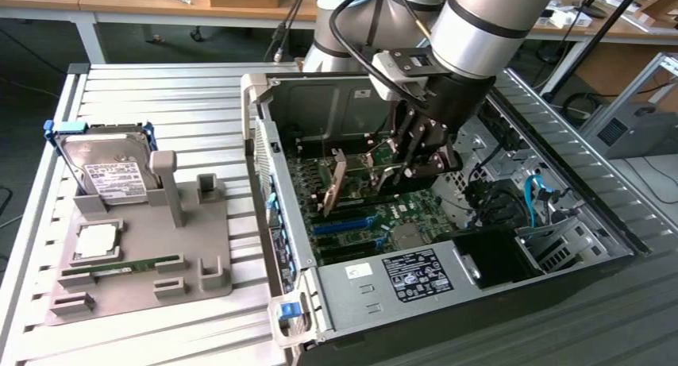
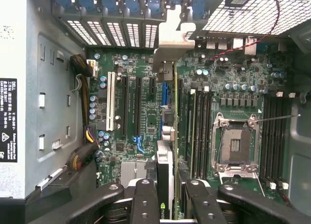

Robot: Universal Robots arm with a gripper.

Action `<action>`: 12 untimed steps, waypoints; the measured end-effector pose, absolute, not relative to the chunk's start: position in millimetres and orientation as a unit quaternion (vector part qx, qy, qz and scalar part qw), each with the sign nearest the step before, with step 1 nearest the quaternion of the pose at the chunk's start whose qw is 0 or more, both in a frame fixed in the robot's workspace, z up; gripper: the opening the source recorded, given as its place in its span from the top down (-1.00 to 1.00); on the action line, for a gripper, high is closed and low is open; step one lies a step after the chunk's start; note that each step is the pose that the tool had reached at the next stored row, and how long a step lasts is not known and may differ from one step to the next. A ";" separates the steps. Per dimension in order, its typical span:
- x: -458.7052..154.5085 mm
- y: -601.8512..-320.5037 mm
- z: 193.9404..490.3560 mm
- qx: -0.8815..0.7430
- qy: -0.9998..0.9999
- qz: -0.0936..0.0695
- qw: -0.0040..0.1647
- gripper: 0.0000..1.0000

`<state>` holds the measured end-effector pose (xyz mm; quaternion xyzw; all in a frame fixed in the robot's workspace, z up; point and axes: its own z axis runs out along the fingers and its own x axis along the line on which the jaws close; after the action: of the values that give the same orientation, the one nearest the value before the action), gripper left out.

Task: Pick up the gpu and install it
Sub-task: 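Insert the gpu into the slot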

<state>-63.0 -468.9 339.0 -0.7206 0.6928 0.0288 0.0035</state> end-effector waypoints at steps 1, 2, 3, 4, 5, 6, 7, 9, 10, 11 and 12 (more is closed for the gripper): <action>-63.1 -469.4 338.7 -0.721 0.693 0.029 0.004 0.46; -63.1 -469.8 338.4 -0.721 0.693 0.029 0.004 0.46; -63.1 -470.3 338.2 -0.721 0.693 0.029 0.004 0.46; -63.1 -470.7 337.9 -0.721 0.693 0.029 0.004 0.46; -63.1 -471.2 337.6 -0.721 0.693 0.029 0.004 0.46; -63.2 -471.8 337.2 -0.721 0.693 0.029 0.004 0.46; -63.2 -472.2 337.0 -0.721 0.693 0.029 0.004 0.46; -63.3 -473.0 336.5 -0.721 0.693 0.029 0.004 0.46; -63.4 -473.4 336.1 -0.721 0.693 0.029 0.004 0.46; -63.7 -473.9 335.8 -0.721 0.693 0.029 0.003 0.46; -63.9 -474.3 335.4 -0.721 0.693 0.029 0.004 0.46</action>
<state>-63.9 -474.3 335.4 -0.7205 0.6928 0.0288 0.0036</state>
